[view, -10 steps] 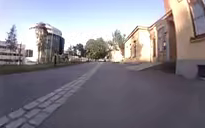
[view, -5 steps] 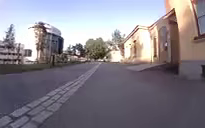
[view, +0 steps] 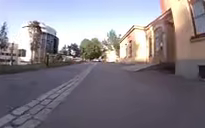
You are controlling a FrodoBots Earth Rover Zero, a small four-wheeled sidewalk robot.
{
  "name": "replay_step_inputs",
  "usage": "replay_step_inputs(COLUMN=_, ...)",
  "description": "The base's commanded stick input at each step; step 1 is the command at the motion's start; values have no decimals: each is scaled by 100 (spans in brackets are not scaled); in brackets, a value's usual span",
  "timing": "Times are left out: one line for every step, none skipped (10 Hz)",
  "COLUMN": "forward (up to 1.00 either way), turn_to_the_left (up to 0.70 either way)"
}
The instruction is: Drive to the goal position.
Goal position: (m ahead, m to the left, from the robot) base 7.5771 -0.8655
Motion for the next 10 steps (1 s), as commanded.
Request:
replay_step_inputs(forward=50, turn_to_the_left=50)
replay_step_inputs(forward=50, turn_to_the_left=50)
replay_step_inputs(forward=50, turn_to_the_left=50)
replay_step_inputs(forward=50, turn_to_the_left=43)
replay_step_inputs(forward=50, turn_to_the_left=34)
replay_step_inputs(forward=50, turn_to_the_left=26)
replay_step_inputs(forward=50, turn_to_the_left=18)
replay_step_inputs(forward=50, turn_to_the_left=9)
replay_step_inputs(forward=50, turn_to_the_left=1)
replay_step_inputs(forward=50, turn_to_the_left=0)
